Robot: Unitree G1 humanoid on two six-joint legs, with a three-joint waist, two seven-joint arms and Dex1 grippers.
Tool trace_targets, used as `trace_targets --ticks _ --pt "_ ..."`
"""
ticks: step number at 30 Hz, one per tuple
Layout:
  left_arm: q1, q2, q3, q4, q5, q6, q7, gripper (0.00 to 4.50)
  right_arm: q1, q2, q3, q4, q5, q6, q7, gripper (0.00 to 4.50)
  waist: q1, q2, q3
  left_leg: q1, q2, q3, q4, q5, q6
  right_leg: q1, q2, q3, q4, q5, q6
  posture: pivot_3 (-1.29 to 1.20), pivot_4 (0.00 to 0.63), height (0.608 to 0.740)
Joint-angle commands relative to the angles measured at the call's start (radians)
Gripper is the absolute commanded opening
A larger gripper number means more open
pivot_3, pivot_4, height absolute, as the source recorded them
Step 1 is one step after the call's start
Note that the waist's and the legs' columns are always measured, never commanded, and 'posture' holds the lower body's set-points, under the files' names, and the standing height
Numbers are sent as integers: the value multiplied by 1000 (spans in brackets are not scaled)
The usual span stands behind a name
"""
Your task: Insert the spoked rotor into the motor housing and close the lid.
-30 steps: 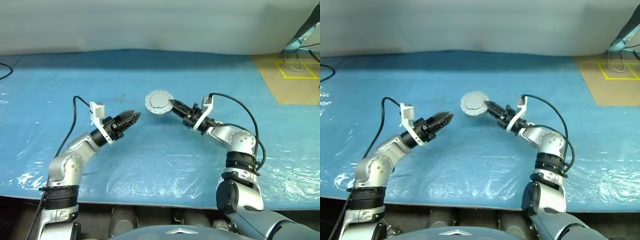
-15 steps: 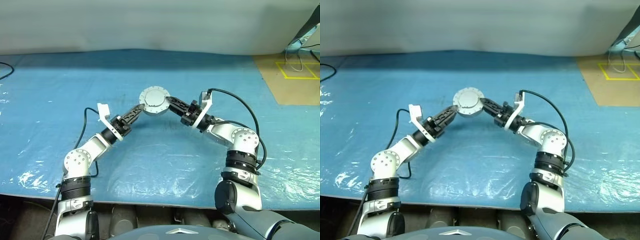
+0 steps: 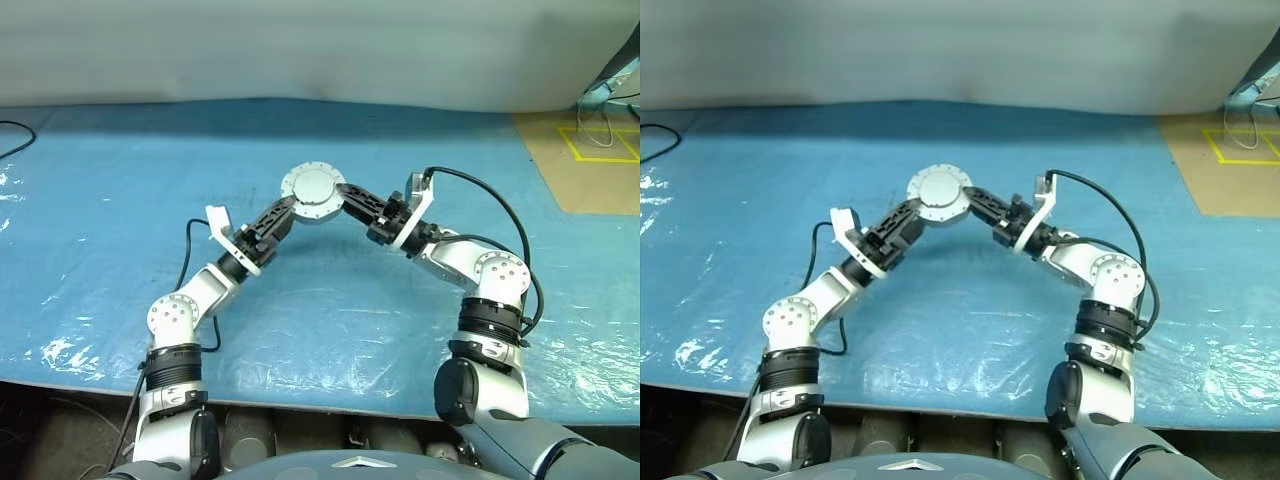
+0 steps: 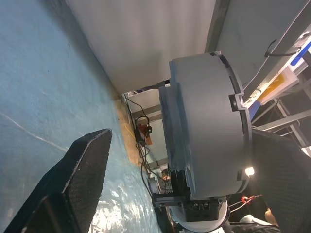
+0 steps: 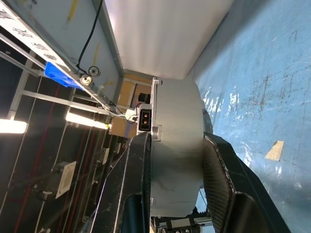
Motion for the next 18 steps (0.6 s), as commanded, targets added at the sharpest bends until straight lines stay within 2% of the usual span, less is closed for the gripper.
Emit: trace_targets --ticks 1,11,18 --pt "-3 9 -35 -49 -16 22 -54 4468 -30 7 37 -44 60 15 7 1077 0 0 0 0 0 0 0 0 0 0 0 0 0 0 0 0 150 740" --pt "49 110 -50 -66 11 31 -140 4468 -30 -14 64 -26 63 7 9 1077 1 0 0 1 0 -1 1 0 0 0 0 0 2 0 0 0 150 740" --pt "-4 43 -63 -9 37 -27 -131 4468 -34 -19 73 -19 61 6 9 1077 6 0 0 0 -1 -1 2 0 0 0 -1 0 2 0 1 0 150 740"
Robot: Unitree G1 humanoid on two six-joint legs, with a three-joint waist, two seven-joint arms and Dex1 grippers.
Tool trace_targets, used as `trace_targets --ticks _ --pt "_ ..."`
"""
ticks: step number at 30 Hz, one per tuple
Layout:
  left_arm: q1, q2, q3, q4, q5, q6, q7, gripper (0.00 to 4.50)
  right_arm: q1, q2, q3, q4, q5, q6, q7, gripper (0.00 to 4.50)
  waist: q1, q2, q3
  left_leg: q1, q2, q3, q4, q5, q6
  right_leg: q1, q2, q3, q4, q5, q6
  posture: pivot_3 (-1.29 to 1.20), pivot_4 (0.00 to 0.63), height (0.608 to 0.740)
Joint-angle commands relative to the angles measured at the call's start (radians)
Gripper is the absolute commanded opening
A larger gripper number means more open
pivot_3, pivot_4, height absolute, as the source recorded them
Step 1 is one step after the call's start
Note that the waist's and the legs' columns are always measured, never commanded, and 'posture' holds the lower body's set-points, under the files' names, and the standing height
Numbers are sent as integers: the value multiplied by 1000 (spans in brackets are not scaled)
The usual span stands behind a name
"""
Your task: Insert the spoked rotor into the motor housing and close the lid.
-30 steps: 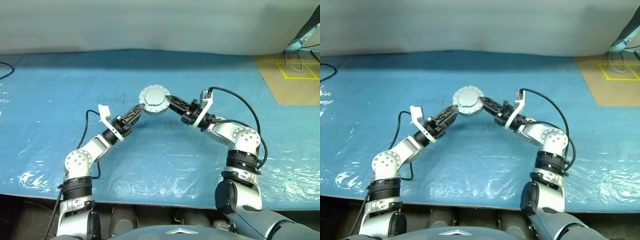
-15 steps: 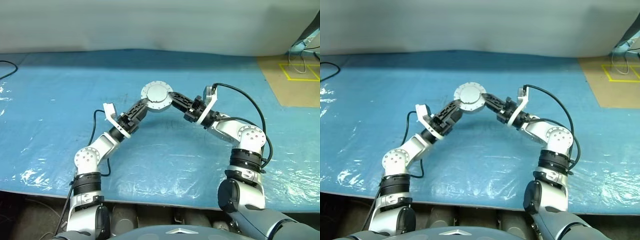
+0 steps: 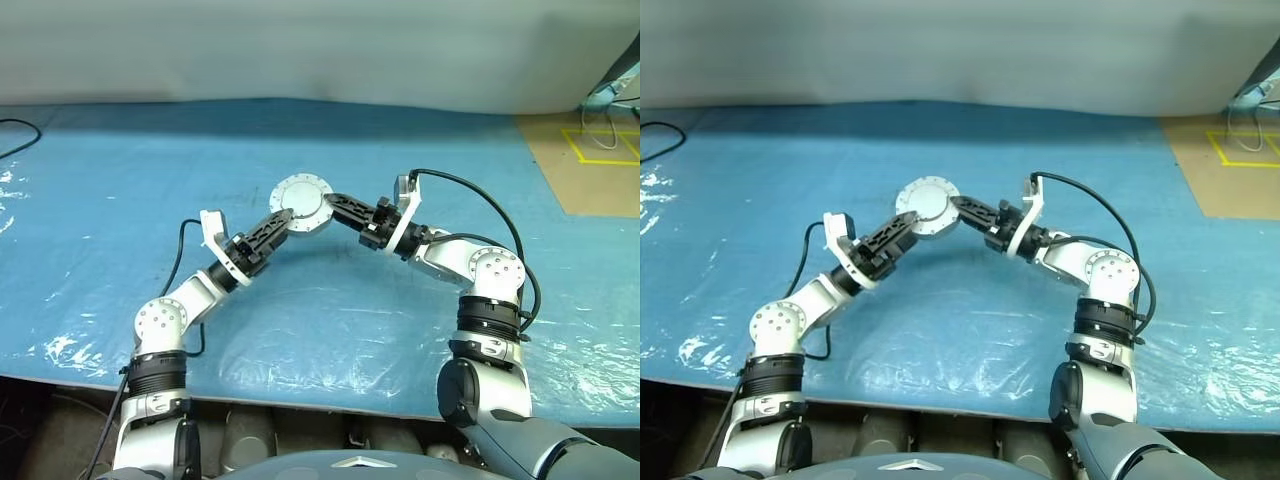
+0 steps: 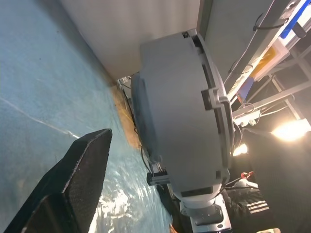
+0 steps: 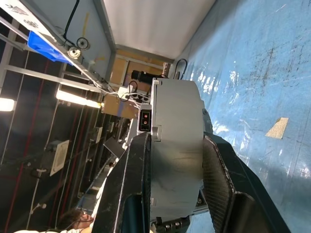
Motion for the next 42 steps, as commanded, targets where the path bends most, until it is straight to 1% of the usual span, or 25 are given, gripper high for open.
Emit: trace_targets --ticks 1,4,10,13,16,17,21,23,27,30,34,42 --pt "-39 -41 -26 13 14 -24 -9 4468 -35 -1 -1 -19 55 -8 22 1077 0 0 0 0 0 0 0 0 0 0 0 0 0 0 0 0 150 740" --pt "-64 -61 -28 65 38 -39 -7 4468 -36 -6 6 -18 51 -6 22 1077 1 0 0 0 0 0 0 0 0 0 0 0 1 0 0 0 150 740" --pt "-118 -82 25 146 40 -83 20 4468 -30 -14 11 -22 57 -8 18 1077 -3 0 0 -2 0 0 1 0 0 0 0 0 1 0 0 0 150 740" --pt "-130 -102 53 149 22 -88 44 3922 -27 -14 10 -24 59 -10 12 1077 -2 0 0 -4 0 -1 2 0 0 0 0 0 2 0 0 0 150 740" --pt "-112 -110 45 123 19 -65 47 2874 -25 -13 11 -24 58 -13 10 1077 -1 0 0 -5 0 -1 3 0 0 0 0 0 1 0 0 0 150 740" --pt "-107 -111 38 116 26 -61 54 2658 -25 -13 12 -23 58 -14 9 1077 -1 0 0 -5 0 -1 3 0 0 0 0 0 1 0 0 0 150 740" --pt "-97 -113 13 107 36 -36 68 2643 -28 -11 15 -14 57 -20 11 1077 0 0 0 -6 0 -1 3 0 0 0 0 -1 2 0 0 0 150 740" --pt "-87 -116 21 83 5 -19 58 2642 -31 -8 17 -9 53 -23 11 1077 -1 0 0 -6 0 -2 4 0 0 0 0 -1 2 0 0 0 150 740" --pt "-94 -112 34 87 -19 16 107 2642 -36 -8 30 -7 36 -29 21 1077 0 0 0 -6 0 -2 4 0 0 0 0 -1 2 0 0 0 150 740" --pt "-100 -73 18 101 -63 143 144 2636 -42 -7 56 -34 5 -51 29 1077 -2 0 0 -6 1 -2 4 0 0 0 0 -1 2 0 0 0 150 740" --pt "-106 -52 4 115 -65 192 177 2603 -52 -7 62 -39 -16 -75 24 1077 0 0 0 -6 0 -2 4 0 0 0 0 -1 2 0 0 0 150 740" --pt "-116 -26 -16 111 -39 191 152 2603 -49 -1 69 -41 -53 -99 31 1077 3 0 0 -7 0 -2 5 0 0 0 0 -1 2 1 1 0 150 740"
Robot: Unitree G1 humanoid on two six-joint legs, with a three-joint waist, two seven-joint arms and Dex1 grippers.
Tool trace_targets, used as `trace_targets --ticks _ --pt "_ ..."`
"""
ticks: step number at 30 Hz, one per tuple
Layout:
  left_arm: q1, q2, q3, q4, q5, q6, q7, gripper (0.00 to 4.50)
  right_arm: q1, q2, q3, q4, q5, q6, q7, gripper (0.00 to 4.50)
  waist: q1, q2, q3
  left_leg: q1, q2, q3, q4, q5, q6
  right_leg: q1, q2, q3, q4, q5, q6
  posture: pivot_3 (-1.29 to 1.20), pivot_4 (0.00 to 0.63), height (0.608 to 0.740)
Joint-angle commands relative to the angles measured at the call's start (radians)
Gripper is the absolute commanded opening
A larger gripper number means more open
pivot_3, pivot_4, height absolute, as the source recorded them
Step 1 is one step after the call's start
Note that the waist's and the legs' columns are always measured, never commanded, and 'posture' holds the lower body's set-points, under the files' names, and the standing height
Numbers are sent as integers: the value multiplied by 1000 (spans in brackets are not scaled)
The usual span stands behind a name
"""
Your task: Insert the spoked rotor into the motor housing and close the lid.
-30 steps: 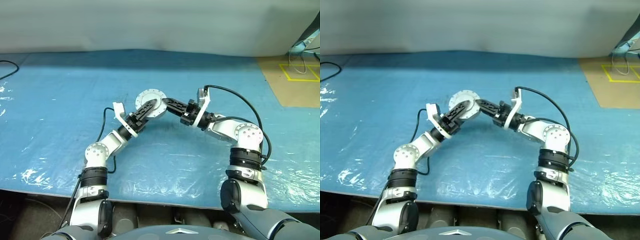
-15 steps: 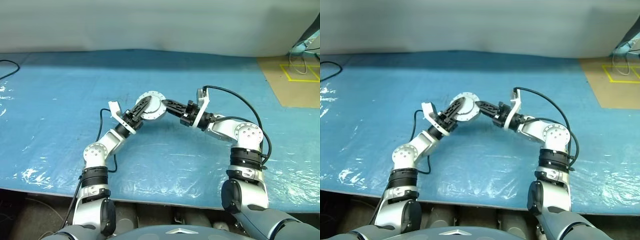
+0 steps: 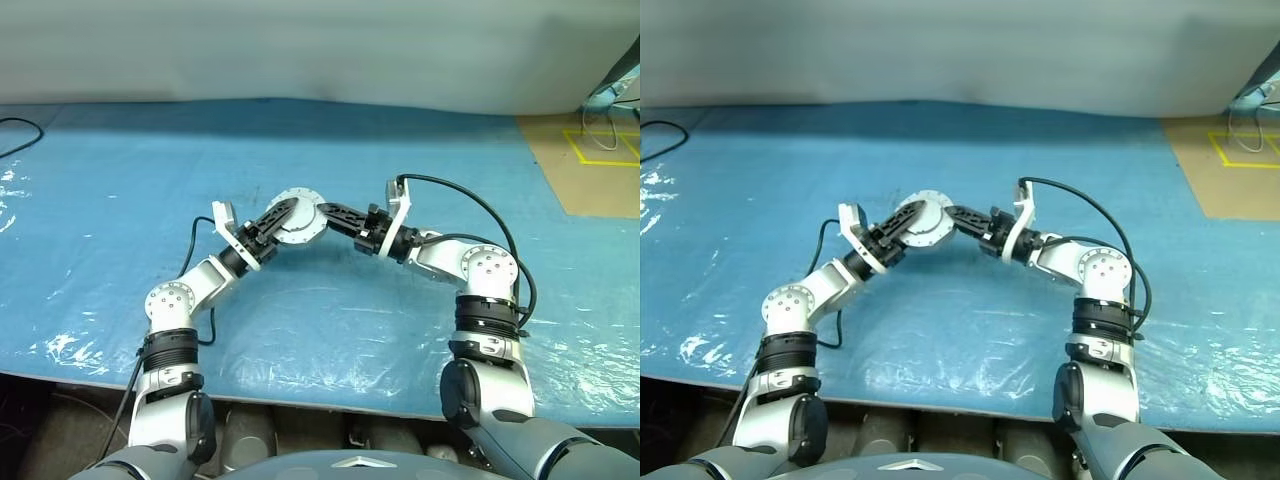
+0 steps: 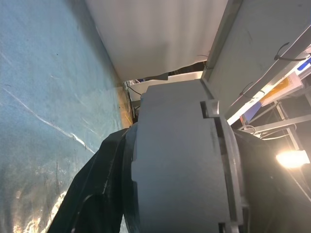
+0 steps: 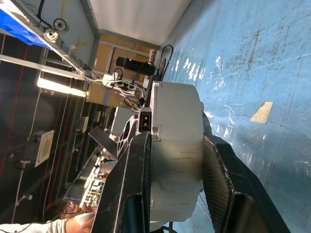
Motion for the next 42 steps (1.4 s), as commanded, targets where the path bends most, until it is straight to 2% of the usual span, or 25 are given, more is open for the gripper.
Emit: trace_targets --ticks 1,2,4,5,8,16,20,25,32,39,42 --pt "-6 -3 -86 -25 25 76 -23 2603 -49 9 2 -63 -6 -82 21 1077 -1 0 0 0 0 0 0 0 0 0 0 0 0 0 0 0 150 740" --pt "-5 -3 -86 -25 27 75 -24 2603 -47 9 5 -67 -10 -84 25 1077 -1 0 0 0 0 0 0 0 0 0 0 0 0 0 0 0 150 740" --pt "-15 -8 -78 -11 42 53 -8 2603 -47 10 6 -72 -17 -96 38 1848 0 0 0 0 0 0 0 0 0 0 0 0 0 0 0 0 150 740" --pt "-21 -12 -70 -2 49 39 2 2603 -47 9 6 -73 -17 -99 45 2071 2 0 0 0 0 0 0 0 0 0 0 0 0 0 0 0 150 740" --pt "-37 -13 -55 16 63 15 -1 2603 -49 7 7 -66 -2 -88 53 3114 7 -1 0 1 0 0 1 0 0 -1 -1 0 0 0 1 0 150 740" --pt "-84 12 -3 71 112 -71 -17 2603 -50 -2 9 -59 2 -81 54 3114 7 -1 0 -1 0 0 1 0 0 -1 0 0 0 1 1 0 150 740" --pt "-126 38 65 125 164 -228 17 2603 -37 -19 10 -36 -65 -139 28 3114 6 -1 0 -2 0 0 2 0 0 -1 0 0 0 1 1 0 150 740" --pt "-179 69 111 240 233 -374 36 2603 -22 -28 13 -30 -77 -149 36 3114 -4 -1 0 -1 0 -1 2 0 0 -1 0 0 0 1 1 0 150 740" --pt "-233 92 115 415 350 -468 29 2603 -16 -27 42 -43 -100 -161 42 3114 17 -3 2 -5 0 -3 9 0 0 -3 -1 -2 0 3 2 0 150 740" --pt "-253 100 114 483 417 -510 0 2603 -6 -26 52 -48 -121 -166 49 3114 16 -3 2 -4 0 -3 9 0 0 -3 -2 -2 1 4 1 0 150 740" --pt "-252 105 102 495 470 -559 20 3473 -6 -22 52 -47 -127 -169 51 3143 16 -3 2 -4 0 -3 10 0 0 -3 -2 -2 1 5 1 0 150 740"
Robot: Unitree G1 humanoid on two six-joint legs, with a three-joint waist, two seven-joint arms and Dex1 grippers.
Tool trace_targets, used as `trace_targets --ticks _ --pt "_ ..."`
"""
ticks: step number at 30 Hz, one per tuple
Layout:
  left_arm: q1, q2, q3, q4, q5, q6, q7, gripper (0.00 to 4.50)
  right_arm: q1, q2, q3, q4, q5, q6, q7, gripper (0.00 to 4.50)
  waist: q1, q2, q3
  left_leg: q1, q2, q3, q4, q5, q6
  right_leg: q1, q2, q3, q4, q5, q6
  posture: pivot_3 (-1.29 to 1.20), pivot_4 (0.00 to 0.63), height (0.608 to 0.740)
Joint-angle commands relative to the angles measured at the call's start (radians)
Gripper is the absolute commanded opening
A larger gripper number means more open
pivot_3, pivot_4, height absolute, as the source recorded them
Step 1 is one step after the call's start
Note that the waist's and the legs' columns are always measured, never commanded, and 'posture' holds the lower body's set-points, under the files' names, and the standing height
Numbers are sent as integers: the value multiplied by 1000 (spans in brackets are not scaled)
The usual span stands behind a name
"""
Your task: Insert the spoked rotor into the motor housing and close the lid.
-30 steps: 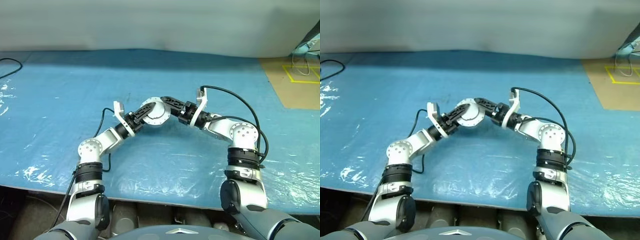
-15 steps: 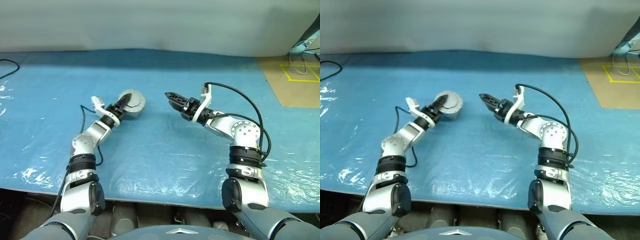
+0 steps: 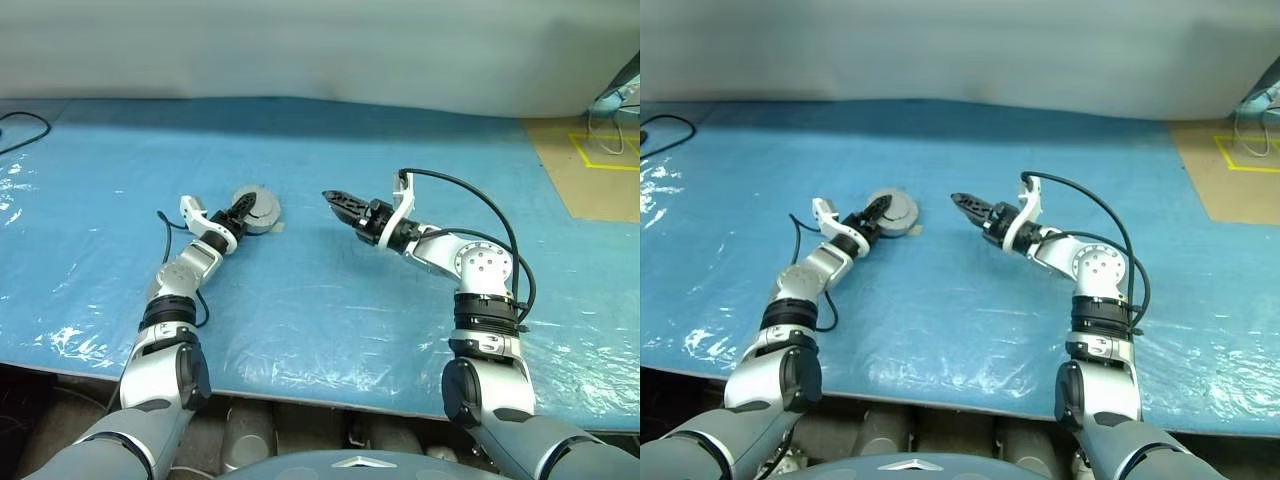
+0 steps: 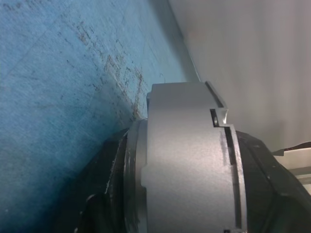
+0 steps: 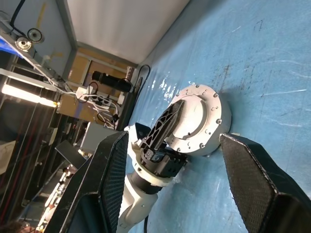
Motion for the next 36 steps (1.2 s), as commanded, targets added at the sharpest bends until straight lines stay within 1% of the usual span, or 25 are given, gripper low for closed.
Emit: trace_targets --ticks 1,3,9,12,13,15,17,18,21,22,24,25,26,28,31,34,36 --pt "-18 21 -9 1 54 -56 13 3775 2 2 3 -46 4 -13 16 3143 0 0 0 0 0 0 0 0 0 0 0 0 0 0 0 0 150 740" --pt "-14 30 -14 -17 84 -91 28 4481 1 3 4 -47 1 -15 19 3143 -2 0 0 1 0 0 0 0 0 1 0 0 0 0 0 0 150 740" --pt "-3 88 -15 -29 175 -203 92 4481 4 7 8 -49 -9 -21 34 3143 -16 0 0 1 1 1 0 0 0 2 1 1 0 1 -1 0 150 740" --pt "29 136 -46 -44 273 -292 131 4481 7 8 9 -52 -16 -33 42 3143 -18 0 0 2 1 1 0 0 0 1 1 1 -1 1 -1 0 150 740" --pt "50 148 -76 -68 331 -344 153 4481 7 9 5 -53 -18 -43 42 3143 -18 0 0 2 1 0 -1 0 0 1 1 1 -1 1 -1 0 150 740" --pt "99 160 -136 -145 399 -391 132 4481 9 5 2 -67 -24 -61 46 3143 -17 0 0 1 1 0 -1 0 0 0 1 1 -1 1 -1 0 150 740" --pt "173 164 -214 -276 471 -411 122 4481 25 -17 27 -115 -52 -84 60 3143 -11 0 0 0 1 0 -1 0 0 0 0 0 -1 1 -1 0 150 740" --pt "210 163 -249 -346 498 -408 122 4481 38 -33 59 -148 -101 -119 62 3143 -6 0 0 0 1 0 -1 0 0 -1 0 0 -1 1 -1 0 150 740" --pt "341 140 -390 -622 569 -401 98 4481 110 -102 211 -249 -387 -361 30 3143 3 0 0 -2 3 0 -1 0 0 -1 -1 -1 -1 1 0 0 150 740" --pt "370 131 -418 -688 577 -396 94 4481 128 -116 239 -266 -446 -410 17 3143 4 0 0 -2 3 0 0 0 0 -1 -1 -1 -1 1 0 0 150 740" --pt "402 83 -433 -787 574 -387 137 4481 178 -149 287 -311 -544 -491 13 3143 3 -1 0 -2 2 1 0 0 0 -2 -1 -1 -1 1 0 0 150 740" --pt "418 57 -445 -835 574 -377 157 4481 214 -173 319 -330 -627 -545 -14 3143 1 -1 0 -2 2 1 0 0 0 -2 -1 0 -1 1 0 0 150 740" --pt "439 37 -461 -877 583 -378 168 4481 247 -174 310 -344 -673 -568 -63 3143 -2 -1 0 -2 2 2 1 0 0 -2 -1 0 -1 1 0 0 150 740" --pt "472 20 -480 -925 598 -378 173 4481 288 -159 284 -361 -716 -590 -128 3143 -9 -1 0 -2 2 3 1 0 0 -2 0 1 -1 1 0 0 150 740" --pt "563 -6 -477 -953 602 -340 209 4481 408 -187 300 -416 -857 -666 -197 3143 -27 0 0 -2 2 3 0 0 0 -2 1 3 0 1 0 0 150 740" --pt "617 -12 -471 -971 602 -310 227 4481 492 -192 318 -451 -938 -707 -225 3143 -35 0 0 -2 2 3 -1 0 0 -3 3 4 -1 1 1 0 150 740" --pt "635 -15 -464 -972 606 -292 244 4481 535 -178 325 -469 -966 -713 -238 3143 -34 0 0 -2 2 3 -1 0 0 -3 3 4 -1 1 1 0 150 740"
